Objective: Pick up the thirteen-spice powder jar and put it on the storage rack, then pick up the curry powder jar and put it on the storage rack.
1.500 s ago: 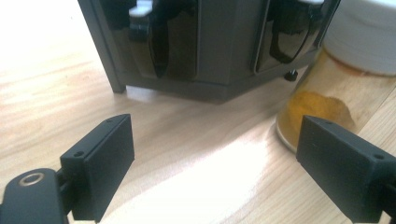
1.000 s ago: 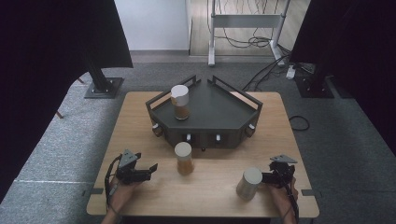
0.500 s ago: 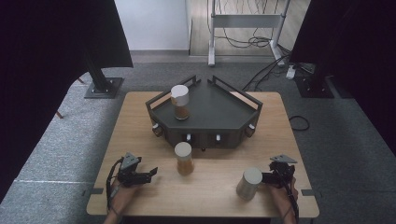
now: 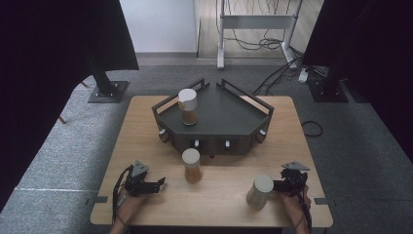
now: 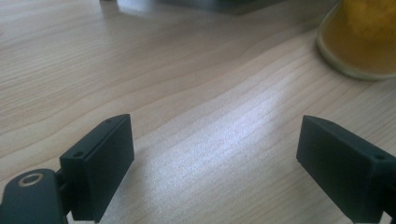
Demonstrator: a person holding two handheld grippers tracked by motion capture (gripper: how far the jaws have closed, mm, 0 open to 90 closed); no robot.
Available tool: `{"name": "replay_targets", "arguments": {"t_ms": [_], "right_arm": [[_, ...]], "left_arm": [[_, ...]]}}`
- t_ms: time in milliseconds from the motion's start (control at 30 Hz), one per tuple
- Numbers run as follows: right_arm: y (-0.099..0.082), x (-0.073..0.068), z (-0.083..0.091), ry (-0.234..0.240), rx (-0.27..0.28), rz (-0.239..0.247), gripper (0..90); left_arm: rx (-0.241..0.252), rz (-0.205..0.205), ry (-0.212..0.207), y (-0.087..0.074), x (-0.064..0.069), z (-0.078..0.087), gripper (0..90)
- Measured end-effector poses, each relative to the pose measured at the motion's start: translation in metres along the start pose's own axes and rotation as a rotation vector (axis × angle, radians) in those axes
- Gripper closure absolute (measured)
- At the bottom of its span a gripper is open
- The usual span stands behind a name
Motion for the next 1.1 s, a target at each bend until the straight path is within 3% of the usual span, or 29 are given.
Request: {"name": "replay_targets", "arguments": {"t_ms": [200, 400, 733, 900, 1100], "right_arm": [[0.0, 0.0, 0.0, 0.0, 0.0, 0.0, 0.0], [0.0, 0.0001, -0.0001, 0.0, 0.0, 0.001, 0.0], [-0.0001, 0.0001, 0.0001, 0.004, 0.001, 0.004, 0.4], [-0.0011, 0.0004, 0.0011, 0.015, 0.013, 0.012, 4.5], [-0.0013, 0.002, 0.0057, 0.023, 0.053, -0.01, 4.7]], "left_arm": [[-0.037, -0.022, 0.02, 0.0031, 0.0045, -0.0038, 10.7], [-0.044, 0.005, 0.02, 0.0035, 0.0022, -0.0045, 9.9], [-0.05, 0.009, 0.027, 0.004, 0.0024, -0.0048, 8.2], [-0.054, 0.014, 0.031, 0.0044, 0.0025, -0.0053, 6.7], [-0.057, 0.016, 0.035, 0.0046, 0.0025, -0.0056, 5.4]]}}
Point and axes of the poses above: each handheld gripper's, and its own axes: z roughly backward along the jaws, y roughly out of its top, x roughly to its right, the point moved 9 cm from there along -z, roughly forward along the jaws
